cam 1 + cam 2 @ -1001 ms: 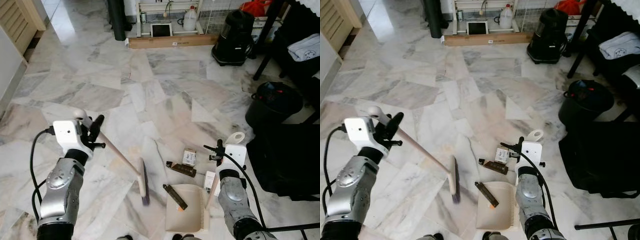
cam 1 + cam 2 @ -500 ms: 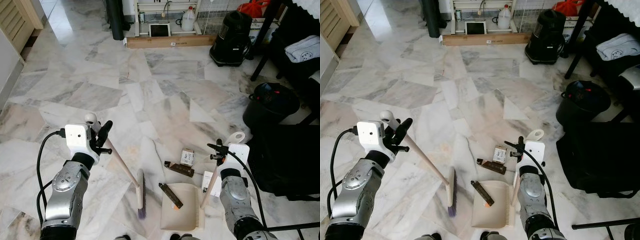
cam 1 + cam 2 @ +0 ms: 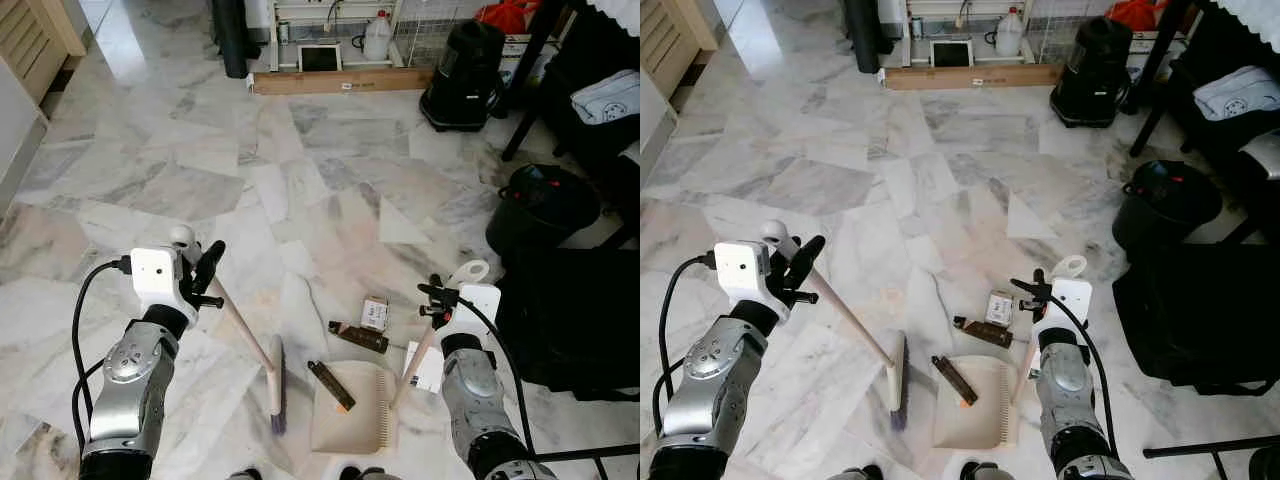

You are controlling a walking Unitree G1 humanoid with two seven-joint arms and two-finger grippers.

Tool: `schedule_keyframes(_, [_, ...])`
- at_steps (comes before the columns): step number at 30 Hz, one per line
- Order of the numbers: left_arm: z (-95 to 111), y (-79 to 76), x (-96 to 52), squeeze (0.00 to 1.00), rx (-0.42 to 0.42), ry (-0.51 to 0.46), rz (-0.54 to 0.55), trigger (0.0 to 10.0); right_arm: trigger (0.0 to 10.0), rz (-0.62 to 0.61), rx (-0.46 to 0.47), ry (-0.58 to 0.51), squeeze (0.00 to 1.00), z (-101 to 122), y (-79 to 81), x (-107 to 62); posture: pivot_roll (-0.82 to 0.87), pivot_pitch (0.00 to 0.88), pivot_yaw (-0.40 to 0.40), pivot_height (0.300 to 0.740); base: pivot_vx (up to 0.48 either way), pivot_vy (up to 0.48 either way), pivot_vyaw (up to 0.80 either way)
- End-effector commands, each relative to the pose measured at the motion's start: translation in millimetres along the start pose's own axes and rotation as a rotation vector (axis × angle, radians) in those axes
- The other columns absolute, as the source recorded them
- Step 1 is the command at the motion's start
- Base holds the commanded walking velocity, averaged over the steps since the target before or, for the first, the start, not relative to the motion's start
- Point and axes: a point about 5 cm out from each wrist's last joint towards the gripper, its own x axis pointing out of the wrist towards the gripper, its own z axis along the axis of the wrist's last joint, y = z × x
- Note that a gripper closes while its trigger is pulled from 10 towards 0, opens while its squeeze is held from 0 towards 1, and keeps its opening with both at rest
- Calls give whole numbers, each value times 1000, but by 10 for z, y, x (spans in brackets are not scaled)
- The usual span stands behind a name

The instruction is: Sweep floor

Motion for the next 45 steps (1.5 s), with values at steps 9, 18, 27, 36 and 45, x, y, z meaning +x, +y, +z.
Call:
schedule_keyframes(9, [62, 8, 26, 0, 43, -33, -4, 10000, 10000, 40, 95, 63, 0, -114, 114, -54, 139, 197, 15, 740, 0, 0, 0])
schedule_keyframes(18, [120, 54, 38, 0, 106, -57, 16, 10000, 10000, 60, 98, 47, 0, -65, 109, -32, 139, 195, 12, 740, 0, 0, 0])
schedule_keyframes(27, [50, -49, 41, 0, 74, -20, -50, 10000, 10000, 76, 106, 36, 0, -36, 116, -27, 136, 190, 9, 740, 0, 0, 0])
schedule_keyframes(36, [46, -111, 43, 0, 46, -12, -95, 10000, 10000, 80, 108, 34, 0, -23, 118, -18, 139, 184, 9, 740, 0, 0, 0])
schedule_keyframes(45, [170, -59, 77, 0, 78, -71, -45, 10000, 10000, 82, 114, 22, 0, 20, 144, 10, 141, 177, 8, 740, 0, 0, 0])
